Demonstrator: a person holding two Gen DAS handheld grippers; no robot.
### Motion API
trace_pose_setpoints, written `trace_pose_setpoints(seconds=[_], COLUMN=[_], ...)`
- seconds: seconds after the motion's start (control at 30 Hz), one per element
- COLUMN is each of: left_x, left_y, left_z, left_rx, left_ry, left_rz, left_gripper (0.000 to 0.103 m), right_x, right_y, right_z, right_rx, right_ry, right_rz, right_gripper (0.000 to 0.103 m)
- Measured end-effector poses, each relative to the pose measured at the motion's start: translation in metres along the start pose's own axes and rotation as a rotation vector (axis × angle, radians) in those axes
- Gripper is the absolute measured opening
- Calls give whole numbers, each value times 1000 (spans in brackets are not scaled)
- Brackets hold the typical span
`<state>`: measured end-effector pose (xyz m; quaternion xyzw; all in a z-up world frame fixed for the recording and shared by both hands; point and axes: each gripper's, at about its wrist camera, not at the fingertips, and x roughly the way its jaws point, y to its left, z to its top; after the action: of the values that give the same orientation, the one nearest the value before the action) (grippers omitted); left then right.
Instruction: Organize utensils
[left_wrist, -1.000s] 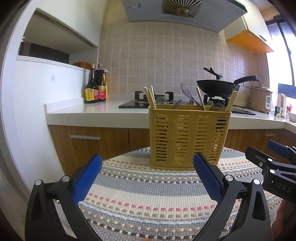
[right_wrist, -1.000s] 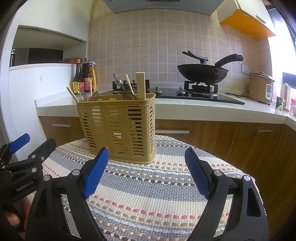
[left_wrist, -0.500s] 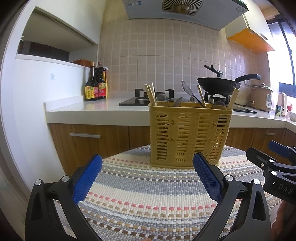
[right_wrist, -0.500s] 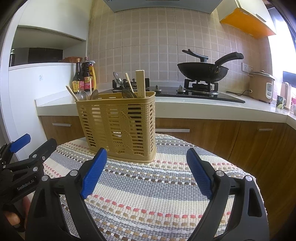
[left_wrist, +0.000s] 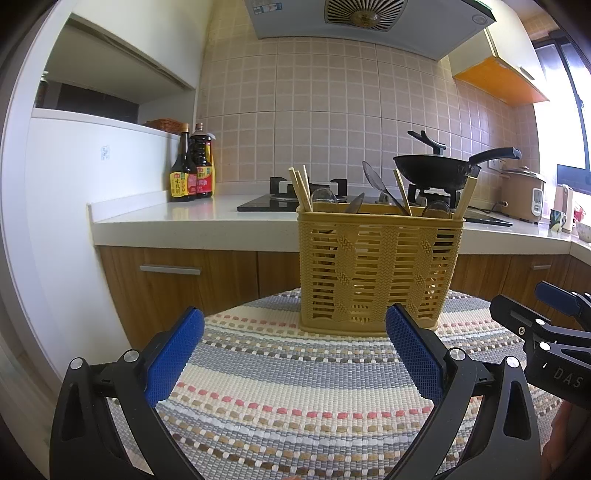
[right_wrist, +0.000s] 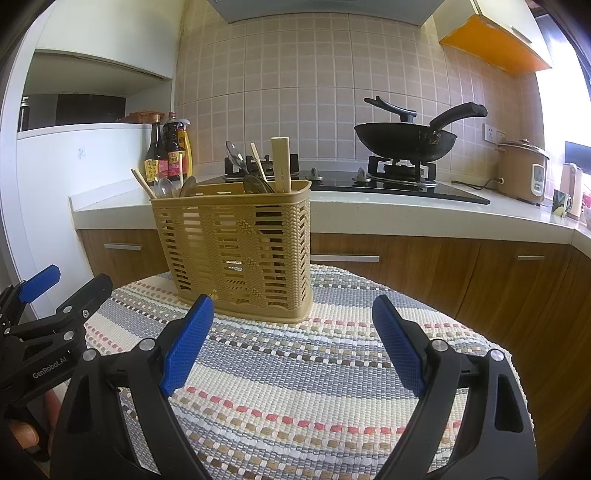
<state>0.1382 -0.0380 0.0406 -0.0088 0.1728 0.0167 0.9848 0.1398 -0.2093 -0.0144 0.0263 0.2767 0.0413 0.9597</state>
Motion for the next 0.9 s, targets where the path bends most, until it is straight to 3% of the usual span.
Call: trace_pose_setpoints(seconds=[0.9], left_x=[1], left_y=[0], left_z=[0], left_rx=[-2], left_ry=[5], left_rz=[1], left_gripper=[95], right_x=[3], right_y=[-4], right_z=[0], right_rx=[26], right_ry=[12], right_rz=[-6], right_gripper=[88])
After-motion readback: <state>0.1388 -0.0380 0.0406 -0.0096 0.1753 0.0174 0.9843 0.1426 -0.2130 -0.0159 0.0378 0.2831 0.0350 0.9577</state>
